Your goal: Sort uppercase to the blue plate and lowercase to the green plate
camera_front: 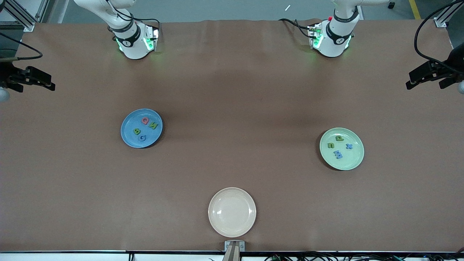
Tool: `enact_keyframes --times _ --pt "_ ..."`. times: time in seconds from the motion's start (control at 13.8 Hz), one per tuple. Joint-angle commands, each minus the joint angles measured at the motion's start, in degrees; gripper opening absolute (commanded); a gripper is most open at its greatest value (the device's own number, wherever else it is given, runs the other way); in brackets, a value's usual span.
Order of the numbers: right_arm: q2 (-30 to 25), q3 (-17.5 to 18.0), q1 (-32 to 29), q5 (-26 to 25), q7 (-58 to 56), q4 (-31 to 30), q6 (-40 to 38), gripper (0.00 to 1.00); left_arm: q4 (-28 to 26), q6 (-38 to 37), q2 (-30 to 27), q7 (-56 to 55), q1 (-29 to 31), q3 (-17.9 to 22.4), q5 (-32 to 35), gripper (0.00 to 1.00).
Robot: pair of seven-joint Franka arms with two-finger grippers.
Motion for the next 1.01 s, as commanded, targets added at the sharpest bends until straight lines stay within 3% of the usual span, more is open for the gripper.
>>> enact_keyframes --times 0.0,0.94 --pt "-5.75 -0.55 0.64 -0.47 -0.45 -5.20 0.88 1.00 0.88 0.96 0.26 0.55 0.00 0.22 -0.12 1.00" --pt "-5.14 -0.38 1.07 1.02 -0.18 -3.01 1.94 1.00 0.44 3.34 0.35 0.73 0.09 0.22 0.15 1.00"
